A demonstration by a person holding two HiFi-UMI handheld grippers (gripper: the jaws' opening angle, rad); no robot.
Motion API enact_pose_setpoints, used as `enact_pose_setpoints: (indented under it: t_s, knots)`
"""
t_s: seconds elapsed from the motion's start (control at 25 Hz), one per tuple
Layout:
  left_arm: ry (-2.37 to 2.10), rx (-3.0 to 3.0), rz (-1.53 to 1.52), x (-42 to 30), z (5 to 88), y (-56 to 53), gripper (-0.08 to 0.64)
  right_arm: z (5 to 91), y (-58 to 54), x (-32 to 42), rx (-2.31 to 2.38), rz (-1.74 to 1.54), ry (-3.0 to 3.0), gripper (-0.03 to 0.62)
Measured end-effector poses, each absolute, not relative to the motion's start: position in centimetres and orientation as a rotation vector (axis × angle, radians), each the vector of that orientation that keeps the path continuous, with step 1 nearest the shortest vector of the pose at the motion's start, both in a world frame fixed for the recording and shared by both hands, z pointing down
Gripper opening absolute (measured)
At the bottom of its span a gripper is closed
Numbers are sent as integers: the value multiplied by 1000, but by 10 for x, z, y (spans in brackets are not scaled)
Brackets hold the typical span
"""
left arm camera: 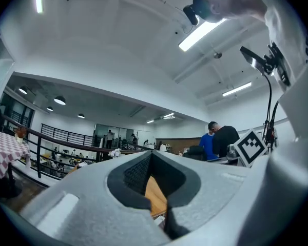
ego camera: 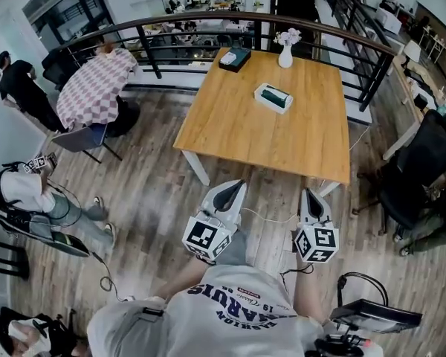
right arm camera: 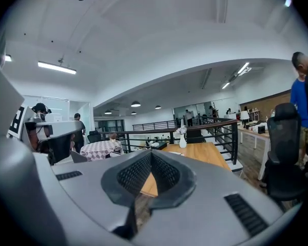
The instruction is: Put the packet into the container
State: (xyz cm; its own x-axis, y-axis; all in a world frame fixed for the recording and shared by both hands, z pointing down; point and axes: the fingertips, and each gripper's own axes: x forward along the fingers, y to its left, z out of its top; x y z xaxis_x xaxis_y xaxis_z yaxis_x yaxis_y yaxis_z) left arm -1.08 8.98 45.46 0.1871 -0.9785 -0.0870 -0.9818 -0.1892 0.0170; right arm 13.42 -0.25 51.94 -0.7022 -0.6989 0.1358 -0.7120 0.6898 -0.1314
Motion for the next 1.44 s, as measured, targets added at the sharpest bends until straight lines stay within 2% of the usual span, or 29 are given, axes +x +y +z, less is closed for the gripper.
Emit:
enact_pose_setpoints:
  t_s: [0.28, 0.68, 1.44]
  knots:
    - [1934, -2438, 105, 21, 457, 146, 5, 509, 58, 157, 1181, 244, -2836, 9]
    - [1880, -2513, 157, 21, 444, 218, 5, 482, 134, 139, 1193, 176, -2831, 9]
    - [1850, -2587, 150, 23, 445, 266, 5, 484, 179, 128, 1122, 204, -2791, 9]
